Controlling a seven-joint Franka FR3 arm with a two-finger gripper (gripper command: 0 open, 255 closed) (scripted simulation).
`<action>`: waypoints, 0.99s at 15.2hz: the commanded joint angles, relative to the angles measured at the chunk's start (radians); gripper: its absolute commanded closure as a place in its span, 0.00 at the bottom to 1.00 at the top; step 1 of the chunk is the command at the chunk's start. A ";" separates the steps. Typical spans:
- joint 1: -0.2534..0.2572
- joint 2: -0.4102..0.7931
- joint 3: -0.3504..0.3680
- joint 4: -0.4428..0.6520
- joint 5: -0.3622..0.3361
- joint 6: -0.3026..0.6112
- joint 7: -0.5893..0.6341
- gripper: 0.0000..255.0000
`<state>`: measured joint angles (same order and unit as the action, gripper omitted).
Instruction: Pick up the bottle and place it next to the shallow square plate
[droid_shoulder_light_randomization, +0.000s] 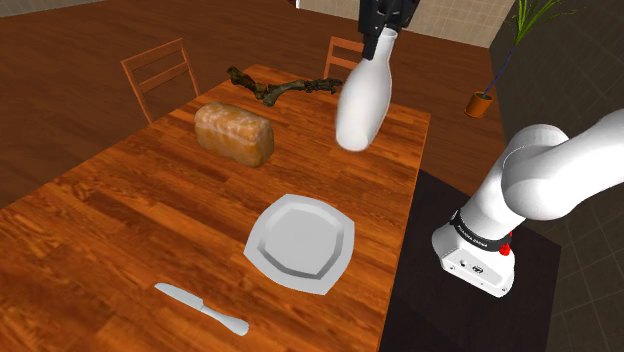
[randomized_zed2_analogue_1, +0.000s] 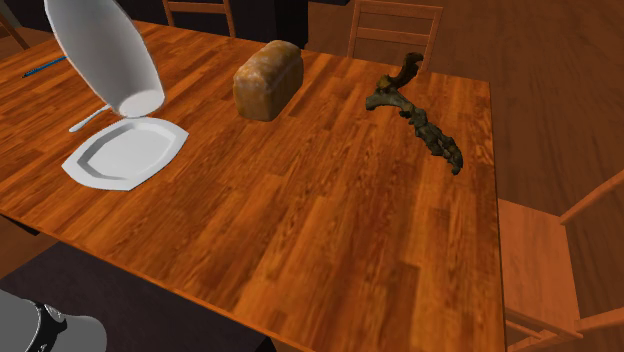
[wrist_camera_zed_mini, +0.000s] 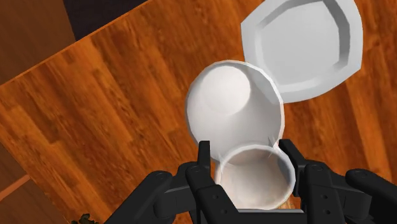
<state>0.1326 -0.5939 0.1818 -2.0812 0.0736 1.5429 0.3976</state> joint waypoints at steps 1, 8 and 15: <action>0.014 -0.001 0.040 0.017 0.020 -0.016 0.051 1.00; 0.047 0.051 0.177 0.145 0.073 -0.078 0.224 1.00; 0.062 0.162 0.334 0.329 0.093 -0.136 0.415 1.00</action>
<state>0.1934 -0.4515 0.4918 -1.7896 0.1661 1.4227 0.7813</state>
